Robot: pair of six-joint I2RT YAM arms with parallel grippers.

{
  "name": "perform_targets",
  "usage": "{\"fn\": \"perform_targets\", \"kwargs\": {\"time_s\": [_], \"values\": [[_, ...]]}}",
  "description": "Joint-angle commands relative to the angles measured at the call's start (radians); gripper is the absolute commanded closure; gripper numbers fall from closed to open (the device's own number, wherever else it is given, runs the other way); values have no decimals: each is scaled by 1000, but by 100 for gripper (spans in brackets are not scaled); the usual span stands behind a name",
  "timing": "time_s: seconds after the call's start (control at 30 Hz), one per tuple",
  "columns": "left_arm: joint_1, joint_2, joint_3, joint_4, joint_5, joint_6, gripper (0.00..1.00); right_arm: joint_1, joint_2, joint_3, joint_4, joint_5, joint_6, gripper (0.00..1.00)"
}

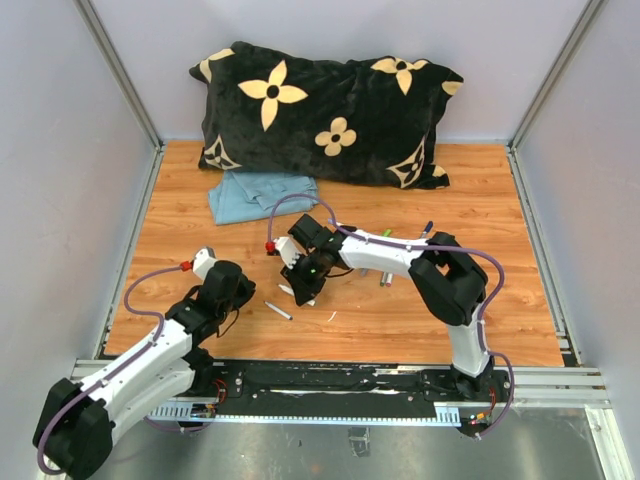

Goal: Open the pen caps
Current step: Place the pen cap at the center of the board.

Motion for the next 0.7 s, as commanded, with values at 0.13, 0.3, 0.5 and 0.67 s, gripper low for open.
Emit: {"fn": "perform_targets", "kwargs": {"time_s": [0.13, 0.3, 0.5, 0.67], "values": [[10, 139, 70, 31, -94, -14, 100, 56, 73, 67, -72, 71, 48, 93], [20, 236, 103, 76, -104, -13, 99, 60, 82, 64, -73, 106, 61, 90], [38, 328, 136, 114, -103, -7, 94, 60, 100, 63, -73, 113, 81, 87], [60, 368, 129, 137, -99, -19, 88, 60, 119, 69, -76, 109, 88, 84]]}}
